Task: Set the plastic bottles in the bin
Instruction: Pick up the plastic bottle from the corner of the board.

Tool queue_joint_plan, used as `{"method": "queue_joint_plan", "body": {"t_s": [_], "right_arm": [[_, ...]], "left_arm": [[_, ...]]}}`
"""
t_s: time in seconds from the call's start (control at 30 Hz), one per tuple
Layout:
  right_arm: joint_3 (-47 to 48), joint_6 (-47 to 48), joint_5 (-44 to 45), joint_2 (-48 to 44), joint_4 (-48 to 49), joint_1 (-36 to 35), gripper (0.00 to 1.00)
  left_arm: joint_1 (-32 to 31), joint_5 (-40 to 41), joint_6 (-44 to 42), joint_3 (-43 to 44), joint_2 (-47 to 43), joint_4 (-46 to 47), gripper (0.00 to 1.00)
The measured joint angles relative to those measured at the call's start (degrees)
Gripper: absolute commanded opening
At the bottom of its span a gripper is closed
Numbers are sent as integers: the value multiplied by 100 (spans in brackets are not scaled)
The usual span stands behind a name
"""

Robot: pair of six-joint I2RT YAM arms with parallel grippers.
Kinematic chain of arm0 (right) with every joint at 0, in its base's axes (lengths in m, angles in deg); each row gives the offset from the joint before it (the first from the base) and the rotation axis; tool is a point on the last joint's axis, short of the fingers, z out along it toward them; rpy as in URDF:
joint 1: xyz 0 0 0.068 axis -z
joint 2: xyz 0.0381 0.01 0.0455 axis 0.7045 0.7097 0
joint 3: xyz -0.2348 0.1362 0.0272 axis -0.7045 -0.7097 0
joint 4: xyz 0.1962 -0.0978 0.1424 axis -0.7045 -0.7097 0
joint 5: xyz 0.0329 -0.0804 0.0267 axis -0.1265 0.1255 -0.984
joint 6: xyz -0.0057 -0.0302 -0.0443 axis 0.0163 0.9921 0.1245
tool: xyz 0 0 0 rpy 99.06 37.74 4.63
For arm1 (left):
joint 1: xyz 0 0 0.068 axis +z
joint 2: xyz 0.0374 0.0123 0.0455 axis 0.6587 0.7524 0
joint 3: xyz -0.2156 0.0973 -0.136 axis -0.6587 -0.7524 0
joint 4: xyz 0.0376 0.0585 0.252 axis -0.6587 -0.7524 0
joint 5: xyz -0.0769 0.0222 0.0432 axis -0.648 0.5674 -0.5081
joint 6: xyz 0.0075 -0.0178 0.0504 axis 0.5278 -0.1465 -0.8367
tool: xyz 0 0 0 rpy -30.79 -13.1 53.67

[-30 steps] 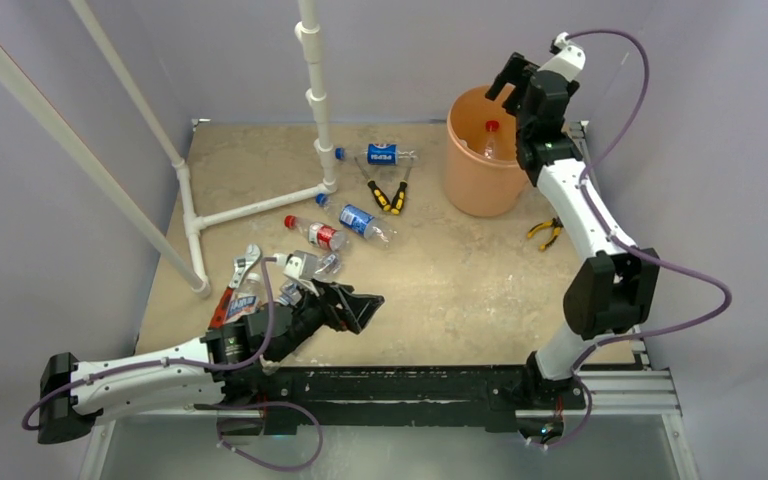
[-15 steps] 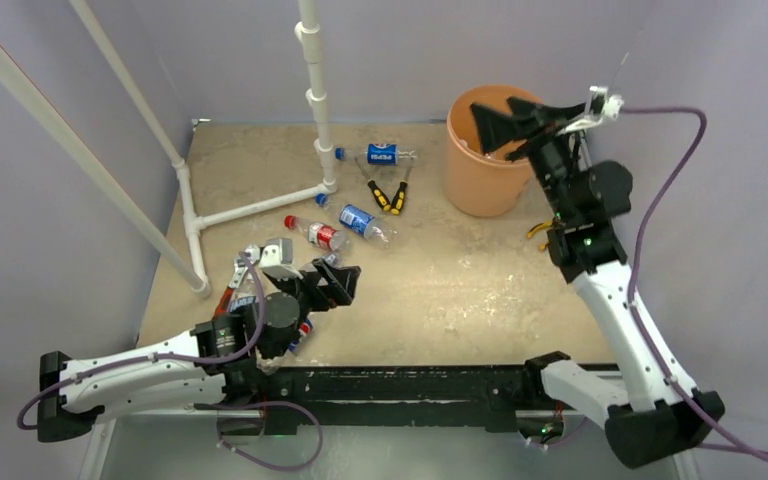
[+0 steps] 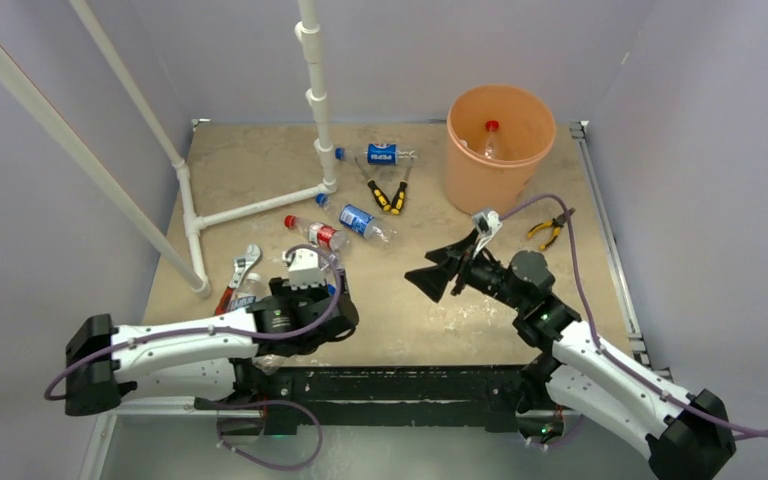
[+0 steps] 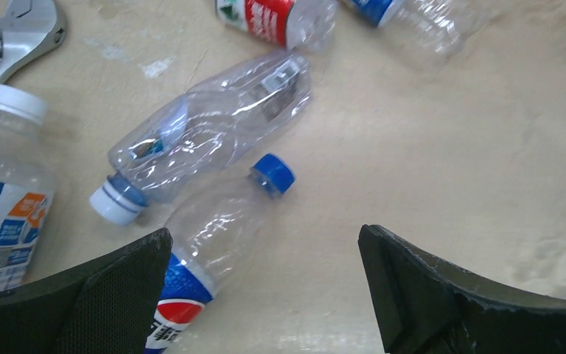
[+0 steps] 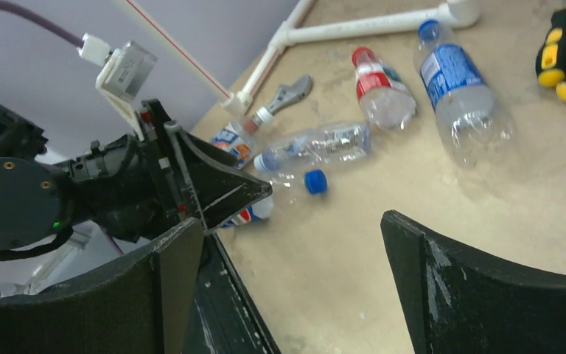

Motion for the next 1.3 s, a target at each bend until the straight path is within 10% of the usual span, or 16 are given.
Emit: {"method": "queue_joint_plan", "body": {"t_s": [0.27,0.83,1.3], "right_arm": [[-901,-79,166,-909,-55,-2,94],[-1202,-81,501,-1941,-684,-2,94],[-1202,-101,632,-1982,-925,-2,94]], "left_arm": [[0,-376,564,214,1517,-916,99],[935,-968,-284,-7,1904,-387,97],[977,-1862,-839,-474,1961,907,56]]}}
